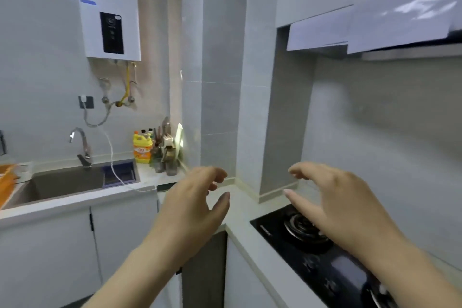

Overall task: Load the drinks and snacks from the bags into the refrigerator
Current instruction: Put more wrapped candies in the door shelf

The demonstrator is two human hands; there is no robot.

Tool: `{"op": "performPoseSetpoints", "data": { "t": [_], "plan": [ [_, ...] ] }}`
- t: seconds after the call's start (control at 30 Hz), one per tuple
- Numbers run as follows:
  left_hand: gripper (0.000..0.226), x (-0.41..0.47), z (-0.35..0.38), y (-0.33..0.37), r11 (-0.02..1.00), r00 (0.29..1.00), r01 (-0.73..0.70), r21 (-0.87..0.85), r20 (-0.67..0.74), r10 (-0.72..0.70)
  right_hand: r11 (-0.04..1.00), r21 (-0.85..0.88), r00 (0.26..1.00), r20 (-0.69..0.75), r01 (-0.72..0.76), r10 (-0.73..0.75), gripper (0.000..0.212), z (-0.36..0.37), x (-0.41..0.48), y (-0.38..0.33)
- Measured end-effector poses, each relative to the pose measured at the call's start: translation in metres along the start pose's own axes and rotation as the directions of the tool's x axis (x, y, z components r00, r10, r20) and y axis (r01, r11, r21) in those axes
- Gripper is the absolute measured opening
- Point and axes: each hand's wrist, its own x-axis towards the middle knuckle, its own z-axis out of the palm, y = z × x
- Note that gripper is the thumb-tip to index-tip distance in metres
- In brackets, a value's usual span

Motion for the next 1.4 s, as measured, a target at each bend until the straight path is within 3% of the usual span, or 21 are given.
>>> {"op": "performPoseSetpoints", "data": {
  "t": [0.23, 0.4, 0.6, 0.77, 0.97, 1.4],
  "plan": [
    [0.023, 0.064, 0.102, 0.06, 0.94, 0.954, -0.209, -0.268, 0.154, 0.257, 0.921, -0.17, 0.937, -0.061, -0.35, 0.345, 0.034, -0.027, -0.038, 0.078],
    [0.026, 0.085, 0.161, 0.103, 0.824, 0.875, -0.303, -0.478, 0.202, 0.439, 0.781, -0.283, 0.83, -0.157, -0.557, 0.535, 0.034, -0.046, -0.073, 0.106],
    [0.029, 0.076, 0.22, 0.161, 0.672, 0.746, -0.307, -0.674, 0.268, 0.609, 0.593, -0.34, 0.677, -0.242, -0.73, 0.695, 0.031, -0.066, -0.122, 0.121],
    [0.03, 0.056, 0.253, 0.213, 0.587, 0.661, -0.292, -0.755, 0.284, 0.695, 0.443, -0.369, 0.558, -0.311, -0.817, 0.769, 0.029, -0.088, -0.168, 0.143],
    [0.029, 0.035, 0.294, 0.275, 0.542, 0.601, -0.3, -0.785, 0.286, 0.746, 0.365, -0.355, 0.483, -0.342, -0.861, 0.806, 0.026, -0.107, -0.218, 0.195],
    [0.026, -0.017, 0.398, 0.396, 0.632, 0.555, -0.226, -0.741, 0.436, 0.709, 0.326, -0.258, 0.391, -0.27, -0.91, 0.88, 0.022, -0.136, -0.329, 0.346]
  ]
}}
